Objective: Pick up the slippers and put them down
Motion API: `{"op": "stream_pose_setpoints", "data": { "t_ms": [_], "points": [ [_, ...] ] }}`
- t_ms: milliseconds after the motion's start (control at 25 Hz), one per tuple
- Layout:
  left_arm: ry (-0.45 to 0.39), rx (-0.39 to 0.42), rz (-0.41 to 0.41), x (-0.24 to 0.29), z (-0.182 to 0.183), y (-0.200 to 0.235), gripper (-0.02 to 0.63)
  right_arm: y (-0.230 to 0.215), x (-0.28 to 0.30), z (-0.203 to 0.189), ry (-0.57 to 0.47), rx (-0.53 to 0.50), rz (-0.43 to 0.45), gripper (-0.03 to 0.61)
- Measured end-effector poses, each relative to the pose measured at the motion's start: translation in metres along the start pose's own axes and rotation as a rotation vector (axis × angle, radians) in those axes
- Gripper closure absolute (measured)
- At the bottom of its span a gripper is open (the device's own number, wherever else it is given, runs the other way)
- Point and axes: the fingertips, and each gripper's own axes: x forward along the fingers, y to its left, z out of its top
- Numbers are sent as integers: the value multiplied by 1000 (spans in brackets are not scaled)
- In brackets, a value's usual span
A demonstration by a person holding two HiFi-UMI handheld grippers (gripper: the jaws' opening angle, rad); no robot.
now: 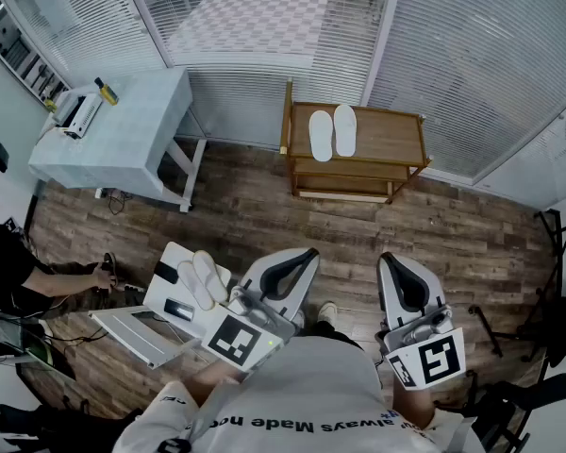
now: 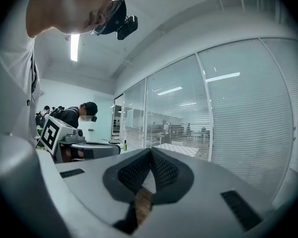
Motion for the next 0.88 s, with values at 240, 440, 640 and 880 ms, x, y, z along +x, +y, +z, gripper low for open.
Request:
{"op": "stream_pose_setpoints", "data": {
  "t_ms": [240, 440, 640, 880],
  "points": [
    [4, 3, -8, -6, 0, 8, 601, 0, 7, 0, -28, 8, -26, 563],
    [12, 1, 7, -10, -3, 23, 601, -4, 20, -5, -20, 20, -30, 563],
    [11, 9, 29, 6, -7, 39, 601, -17, 38, -8, -22, 0, -21, 561],
    [0, 2, 50, 41, -3, 68, 601, -46, 76, -6, -21, 14, -1, 561]
  ]
}}
